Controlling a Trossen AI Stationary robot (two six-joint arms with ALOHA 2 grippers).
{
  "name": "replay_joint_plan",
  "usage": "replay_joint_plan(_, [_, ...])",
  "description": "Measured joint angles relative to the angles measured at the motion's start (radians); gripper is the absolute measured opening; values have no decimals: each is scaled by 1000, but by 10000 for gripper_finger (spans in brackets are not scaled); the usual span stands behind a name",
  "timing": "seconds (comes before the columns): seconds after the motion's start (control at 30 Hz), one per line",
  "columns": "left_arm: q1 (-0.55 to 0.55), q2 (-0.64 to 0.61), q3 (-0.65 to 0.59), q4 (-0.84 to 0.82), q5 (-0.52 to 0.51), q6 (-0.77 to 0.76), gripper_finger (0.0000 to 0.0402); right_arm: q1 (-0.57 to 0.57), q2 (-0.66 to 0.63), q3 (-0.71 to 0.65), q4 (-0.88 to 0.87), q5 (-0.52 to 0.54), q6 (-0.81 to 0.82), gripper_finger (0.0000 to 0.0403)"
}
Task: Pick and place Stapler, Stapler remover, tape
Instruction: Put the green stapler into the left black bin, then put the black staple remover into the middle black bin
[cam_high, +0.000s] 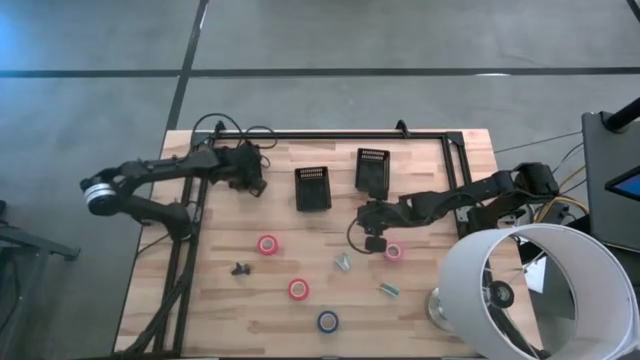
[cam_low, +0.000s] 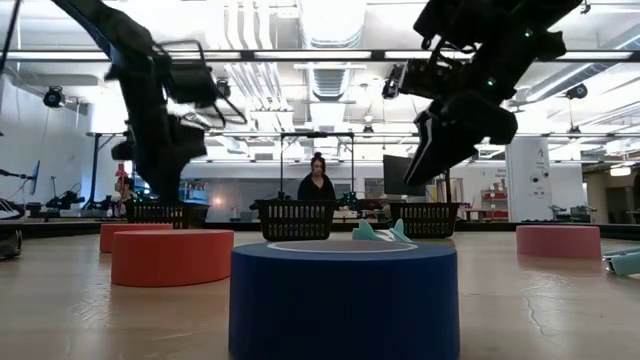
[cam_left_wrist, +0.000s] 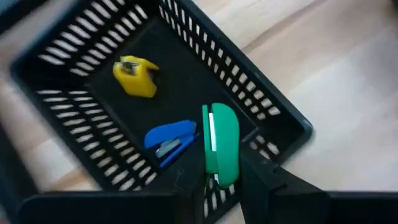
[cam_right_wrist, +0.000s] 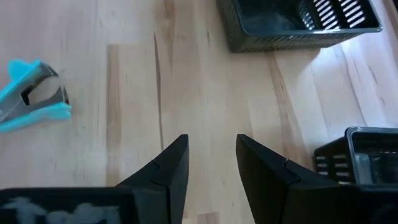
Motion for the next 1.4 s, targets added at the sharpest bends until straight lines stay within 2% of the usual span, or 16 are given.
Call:
replay_joint_plan(0.27, [20,96,-5,54,12,49,75,0,-1,0,7,-3,-57,124])
replay_joint_plan(0.53, [20,134,-1,104,-11,104,80,1,-1,0,11,-6,-84,125])
replay_joint_plan(0.7, [20,134,1,102,-54,103,107,1,-1,3,12,-6,-91,120])
replay_joint_plan(1.0, [19,128,1,102,-56,103,152,1,-1,19,36,-6,-90,124])
replay_joint_plan(1.23, [19,91,27,57,-55,99,141,1,0,19,146,-6,-89,123])
replay_joint_plan(1.4, [5,15,63,32,-54,97,124,1,0,19,172,-5,-59,130])
